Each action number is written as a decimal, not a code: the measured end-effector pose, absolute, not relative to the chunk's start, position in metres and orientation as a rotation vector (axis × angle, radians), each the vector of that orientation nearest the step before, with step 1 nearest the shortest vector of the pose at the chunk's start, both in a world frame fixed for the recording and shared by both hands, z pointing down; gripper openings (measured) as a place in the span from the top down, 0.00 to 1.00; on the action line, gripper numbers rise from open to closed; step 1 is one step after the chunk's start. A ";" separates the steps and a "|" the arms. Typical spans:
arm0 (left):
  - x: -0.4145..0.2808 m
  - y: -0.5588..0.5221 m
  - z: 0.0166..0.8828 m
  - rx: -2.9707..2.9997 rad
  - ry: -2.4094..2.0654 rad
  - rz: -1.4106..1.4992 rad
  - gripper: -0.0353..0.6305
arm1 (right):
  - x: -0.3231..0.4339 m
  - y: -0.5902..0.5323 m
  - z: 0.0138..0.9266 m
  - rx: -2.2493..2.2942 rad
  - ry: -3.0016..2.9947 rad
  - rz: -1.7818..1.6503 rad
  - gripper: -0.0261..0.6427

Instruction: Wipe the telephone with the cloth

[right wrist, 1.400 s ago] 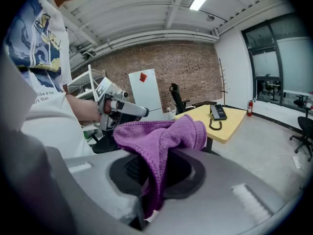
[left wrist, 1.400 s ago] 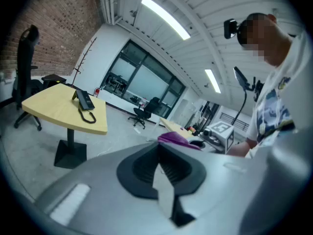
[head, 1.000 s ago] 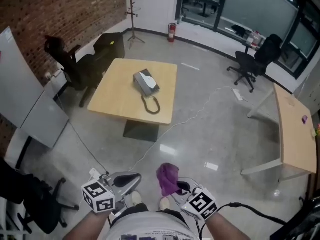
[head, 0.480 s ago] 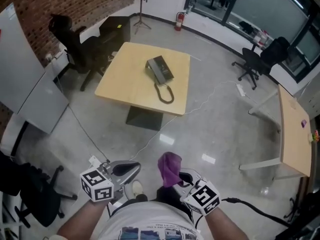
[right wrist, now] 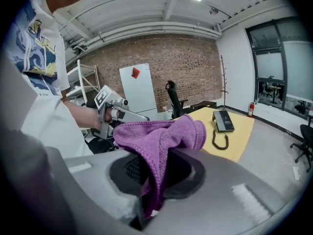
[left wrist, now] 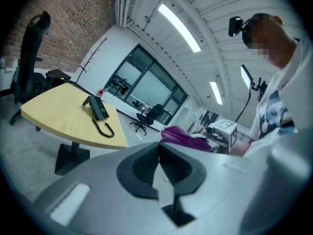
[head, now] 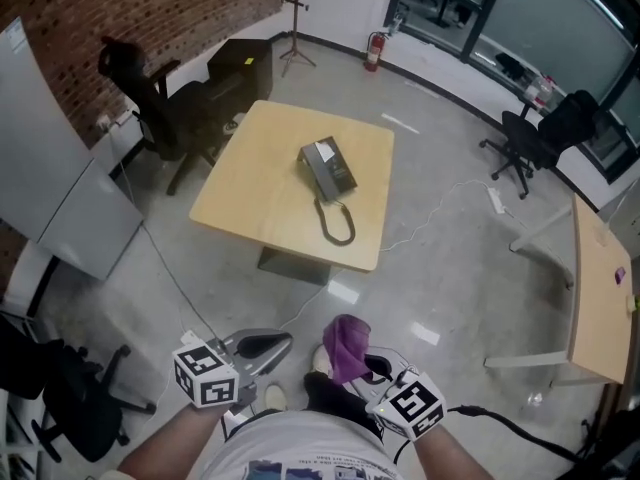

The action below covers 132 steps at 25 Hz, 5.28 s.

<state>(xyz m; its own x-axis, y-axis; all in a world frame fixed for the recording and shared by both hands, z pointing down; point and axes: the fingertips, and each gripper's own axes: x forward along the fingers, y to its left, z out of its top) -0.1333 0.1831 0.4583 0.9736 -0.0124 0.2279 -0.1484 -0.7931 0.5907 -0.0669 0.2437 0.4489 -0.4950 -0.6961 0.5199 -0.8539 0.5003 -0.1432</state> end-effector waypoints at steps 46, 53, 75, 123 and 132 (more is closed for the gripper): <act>0.065 -0.187 0.645 1.927 -0.496 0.098 0.75 | 0.125 0.039 0.452 1.304 -2.194 0.629 0.90; 0.067 -0.189 0.652 1.896 -0.553 0.092 0.80 | 0.156 0.046 0.461 1.297 -2.184 0.648 0.90; 0.071 -0.133 0.531 1.985 -0.292 -0.008 0.83 | 0.141 -0.046 0.414 1.232 -2.443 0.449 0.90; 0.079 -0.095 0.471 2.021 -0.023 -0.010 0.83 | 0.087 -0.121 0.356 1.281 -2.536 0.407 0.90; 0.071 -0.101 0.471 2.012 -0.051 -0.046 0.83 | 0.075 -0.107 0.376 1.242 -2.512 0.475 0.90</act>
